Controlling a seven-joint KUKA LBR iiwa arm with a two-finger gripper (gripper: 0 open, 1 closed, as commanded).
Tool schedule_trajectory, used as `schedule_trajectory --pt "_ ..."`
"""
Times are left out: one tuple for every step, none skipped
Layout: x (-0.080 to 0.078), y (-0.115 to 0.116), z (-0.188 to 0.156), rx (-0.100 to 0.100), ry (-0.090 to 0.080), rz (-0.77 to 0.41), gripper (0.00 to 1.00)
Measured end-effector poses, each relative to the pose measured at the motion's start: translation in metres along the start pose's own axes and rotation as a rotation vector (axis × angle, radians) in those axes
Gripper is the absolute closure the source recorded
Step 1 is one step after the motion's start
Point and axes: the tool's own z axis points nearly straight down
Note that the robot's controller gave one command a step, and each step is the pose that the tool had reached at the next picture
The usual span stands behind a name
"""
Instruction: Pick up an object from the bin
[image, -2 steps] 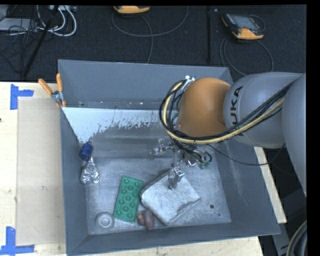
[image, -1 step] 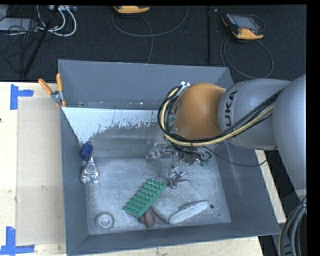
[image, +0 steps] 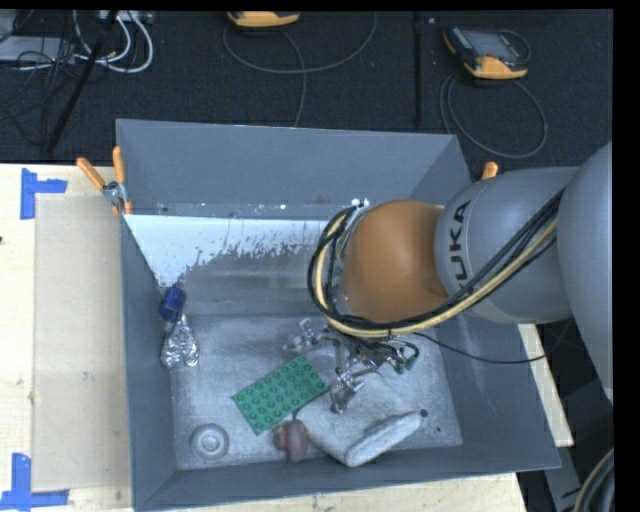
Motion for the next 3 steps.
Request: schedule_trajectory --pt "-0.011 0.012 0.020 0.012 -0.024 -0.193 0.00" --pt "-0.010 0.014 0.021 0.010 -0.022 -0.195 1.00" --pt "-0.007 0.020 -0.113 0.005 -0.004 -0.157 1.00"
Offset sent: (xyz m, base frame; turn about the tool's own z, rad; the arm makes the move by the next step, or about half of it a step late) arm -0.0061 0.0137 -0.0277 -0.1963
